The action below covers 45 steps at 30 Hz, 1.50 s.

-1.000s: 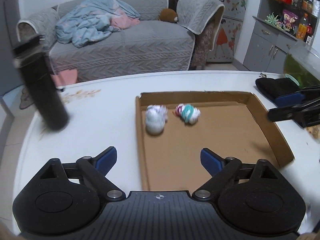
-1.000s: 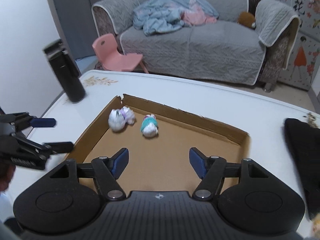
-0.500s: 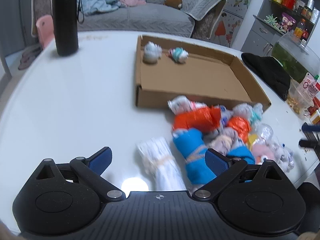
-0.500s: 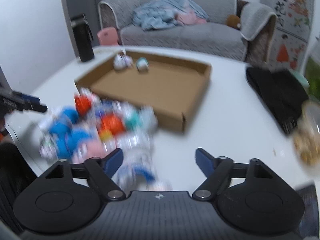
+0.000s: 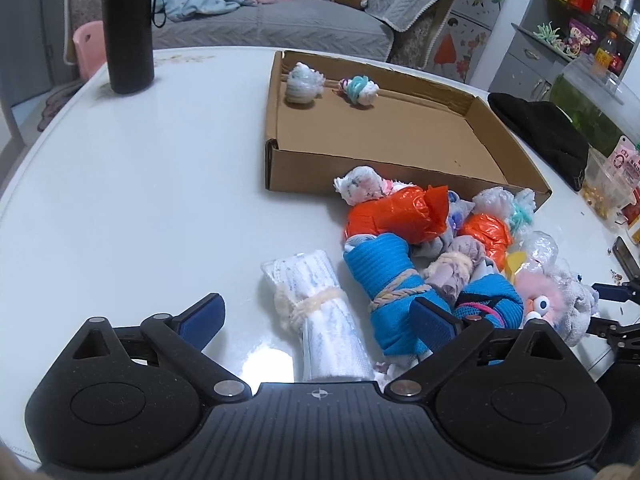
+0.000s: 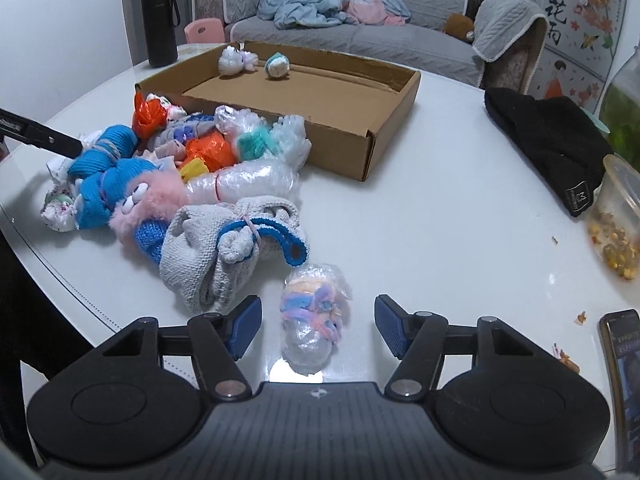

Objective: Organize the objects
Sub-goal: 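Grasp the pastel plastic bundle with right gripper while left grasps white rolled towel, then lower both held bundles into the tray and open both grippers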

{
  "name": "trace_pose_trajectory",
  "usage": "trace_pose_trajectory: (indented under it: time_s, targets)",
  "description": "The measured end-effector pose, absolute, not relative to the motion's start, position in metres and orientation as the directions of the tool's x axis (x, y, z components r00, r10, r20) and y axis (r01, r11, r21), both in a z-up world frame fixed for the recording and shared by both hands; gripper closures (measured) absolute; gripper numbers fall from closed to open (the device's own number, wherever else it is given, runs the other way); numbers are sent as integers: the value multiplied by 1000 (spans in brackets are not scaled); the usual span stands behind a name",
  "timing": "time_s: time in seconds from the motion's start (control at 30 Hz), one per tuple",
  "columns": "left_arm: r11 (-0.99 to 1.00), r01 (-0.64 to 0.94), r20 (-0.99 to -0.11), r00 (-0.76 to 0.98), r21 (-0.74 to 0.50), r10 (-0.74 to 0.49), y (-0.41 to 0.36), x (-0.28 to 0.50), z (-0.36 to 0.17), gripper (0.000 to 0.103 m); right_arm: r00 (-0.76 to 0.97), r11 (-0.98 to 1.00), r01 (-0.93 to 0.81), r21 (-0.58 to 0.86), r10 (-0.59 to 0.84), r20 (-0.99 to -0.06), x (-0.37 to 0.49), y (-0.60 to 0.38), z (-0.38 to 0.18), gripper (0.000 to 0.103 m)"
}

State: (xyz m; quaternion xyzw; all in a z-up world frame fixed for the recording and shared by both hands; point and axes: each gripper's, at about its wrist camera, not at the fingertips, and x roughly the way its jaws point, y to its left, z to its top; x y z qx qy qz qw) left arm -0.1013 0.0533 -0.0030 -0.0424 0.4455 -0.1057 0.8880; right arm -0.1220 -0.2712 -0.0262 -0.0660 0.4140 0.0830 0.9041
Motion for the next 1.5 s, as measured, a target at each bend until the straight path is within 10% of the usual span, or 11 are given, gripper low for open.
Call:
trace_pose_trajectory:
  time_s: [0.73,0.87,0.93,1.5]
  targets:
    - [989,135,-820,558,-58,-124,52,-93,-25,10,643,983,-184,-28,99,-759,-134,-268,-37,66]
    - [984,178,-801,591,7,-101,40,-93,-25,32,645,984,-177,-8,110,-756,-135,-271,-36,74]
    - [981,192,-794,598,5,-113,40,-94,-22,63,648,985,-172,-12,104,-754,-136,-271,-36,75]
    - [977,214,-713,684,-9,-156,52,-67,62,64,736,989,-147,3,111,-668,-117,-297,40,76]
